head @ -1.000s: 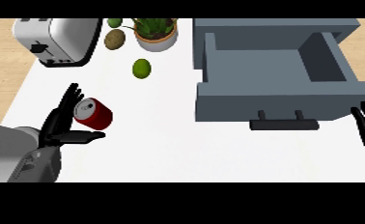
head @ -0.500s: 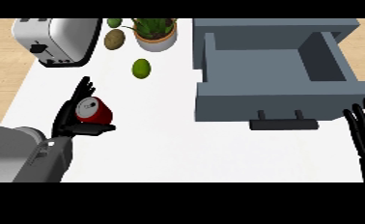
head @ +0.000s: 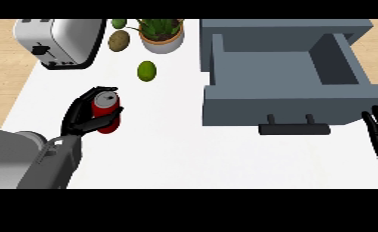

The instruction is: Pick up the can, place it into the drawer and close the drawer

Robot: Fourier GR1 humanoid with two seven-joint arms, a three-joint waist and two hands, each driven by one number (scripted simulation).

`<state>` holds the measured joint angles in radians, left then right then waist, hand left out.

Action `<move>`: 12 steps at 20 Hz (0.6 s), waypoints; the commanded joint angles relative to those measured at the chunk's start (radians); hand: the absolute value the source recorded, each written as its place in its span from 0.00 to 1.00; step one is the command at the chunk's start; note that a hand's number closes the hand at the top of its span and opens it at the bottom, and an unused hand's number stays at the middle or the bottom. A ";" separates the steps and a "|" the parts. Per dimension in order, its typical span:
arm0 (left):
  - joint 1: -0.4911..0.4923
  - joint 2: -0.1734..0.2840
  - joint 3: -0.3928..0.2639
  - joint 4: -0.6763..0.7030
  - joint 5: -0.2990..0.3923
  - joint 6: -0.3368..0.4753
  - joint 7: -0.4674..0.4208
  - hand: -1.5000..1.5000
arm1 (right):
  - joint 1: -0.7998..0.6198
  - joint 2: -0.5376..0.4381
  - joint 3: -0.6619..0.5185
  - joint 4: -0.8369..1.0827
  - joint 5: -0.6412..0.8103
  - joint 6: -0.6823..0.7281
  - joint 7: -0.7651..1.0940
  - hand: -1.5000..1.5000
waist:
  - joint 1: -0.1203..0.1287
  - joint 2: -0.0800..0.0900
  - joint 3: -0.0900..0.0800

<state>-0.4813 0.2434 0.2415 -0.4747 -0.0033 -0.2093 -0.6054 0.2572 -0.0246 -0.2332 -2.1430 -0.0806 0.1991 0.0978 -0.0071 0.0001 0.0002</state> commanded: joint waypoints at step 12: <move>0.127 -0.101 0.040 -0.242 0.103 0.166 0.080 1.00 | 0.023 0.003 -0.023 -0.026 -0.009 0.007 0.002 0.00 | 0.012 -0.004 0.000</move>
<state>-0.4185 0.1680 0.2712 -0.6192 0.0725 -0.1056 -0.5475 0.2854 -0.0277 -0.2599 -2.1537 -0.1058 0.2173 0.0835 0.0004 -0.0026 0.0006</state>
